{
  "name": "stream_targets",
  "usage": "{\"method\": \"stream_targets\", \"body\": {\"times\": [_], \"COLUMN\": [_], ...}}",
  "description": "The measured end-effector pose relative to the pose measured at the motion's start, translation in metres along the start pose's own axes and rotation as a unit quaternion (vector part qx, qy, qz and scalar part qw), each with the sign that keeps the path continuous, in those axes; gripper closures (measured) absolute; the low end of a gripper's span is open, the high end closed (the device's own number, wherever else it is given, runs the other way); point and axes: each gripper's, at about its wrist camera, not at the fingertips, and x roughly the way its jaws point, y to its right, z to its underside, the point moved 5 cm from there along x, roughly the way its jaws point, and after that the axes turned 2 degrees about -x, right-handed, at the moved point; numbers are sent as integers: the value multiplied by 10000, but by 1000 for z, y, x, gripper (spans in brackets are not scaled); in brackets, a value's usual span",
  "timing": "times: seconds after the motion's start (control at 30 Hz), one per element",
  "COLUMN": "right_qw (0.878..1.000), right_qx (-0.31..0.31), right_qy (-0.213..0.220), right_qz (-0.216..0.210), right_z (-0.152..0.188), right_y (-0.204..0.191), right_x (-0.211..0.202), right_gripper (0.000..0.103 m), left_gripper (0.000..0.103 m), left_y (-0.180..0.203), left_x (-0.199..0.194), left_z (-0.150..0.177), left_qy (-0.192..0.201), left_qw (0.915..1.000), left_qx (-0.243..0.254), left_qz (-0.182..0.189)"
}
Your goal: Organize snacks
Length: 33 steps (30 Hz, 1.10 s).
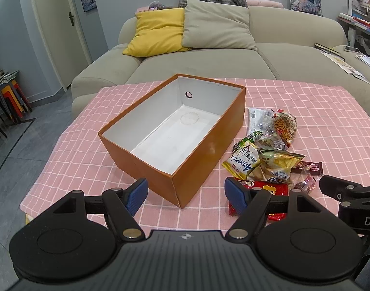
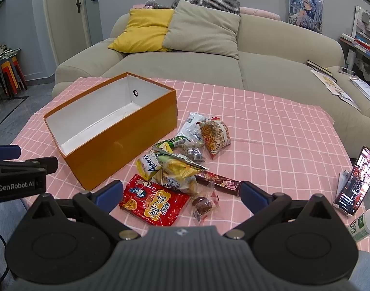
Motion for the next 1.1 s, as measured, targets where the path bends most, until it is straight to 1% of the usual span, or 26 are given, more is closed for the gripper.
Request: {"method": "stream_targets", "body": {"times": [1.1], "right_qw": [10000], "right_qx": [-5], "right_qy": [-13], "right_qz": [-6], "right_z": [1], "right_y": [-2], "right_x": [2], "right_gripper": [4], "left_gripper": [19], "left_y": [0], "left_x": [-1], "left_z": [1], "left_qy": [-24], "left_qw": [10000], "left_qx": [-13], "left_qz": [4]}}
